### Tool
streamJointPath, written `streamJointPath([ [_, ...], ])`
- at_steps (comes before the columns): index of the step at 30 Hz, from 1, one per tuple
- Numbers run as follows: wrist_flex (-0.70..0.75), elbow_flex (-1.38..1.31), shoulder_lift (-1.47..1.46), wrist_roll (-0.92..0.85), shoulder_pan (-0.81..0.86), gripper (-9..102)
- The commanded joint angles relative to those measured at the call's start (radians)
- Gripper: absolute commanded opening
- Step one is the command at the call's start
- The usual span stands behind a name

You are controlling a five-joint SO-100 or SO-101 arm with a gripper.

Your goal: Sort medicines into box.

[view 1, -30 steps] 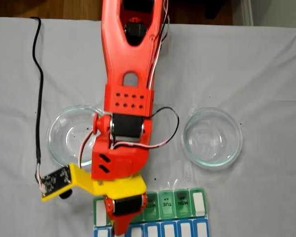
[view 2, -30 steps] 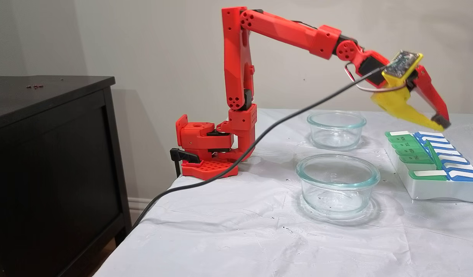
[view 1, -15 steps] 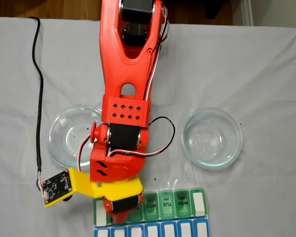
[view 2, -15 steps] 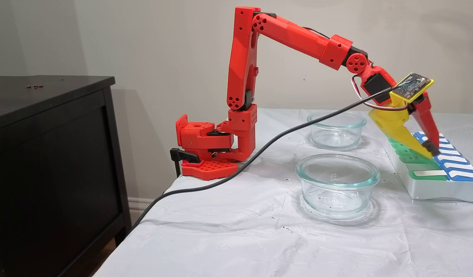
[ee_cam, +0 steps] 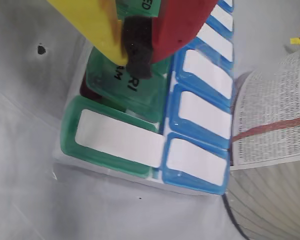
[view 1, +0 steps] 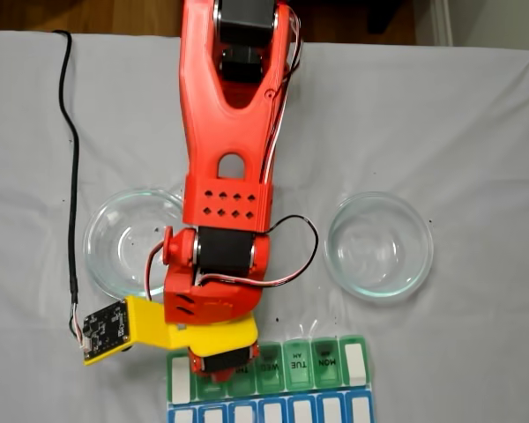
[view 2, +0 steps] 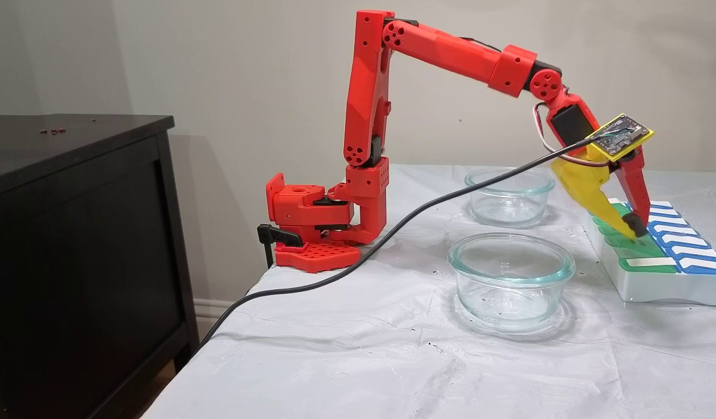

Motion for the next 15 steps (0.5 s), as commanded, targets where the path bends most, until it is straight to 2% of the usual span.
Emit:
streamJointPath([
  [1,0.041,-0.086,0.006,0.018,0.002,0],
  [15,0.060,-0.106,-0.080,0.021,0.000,0],
])
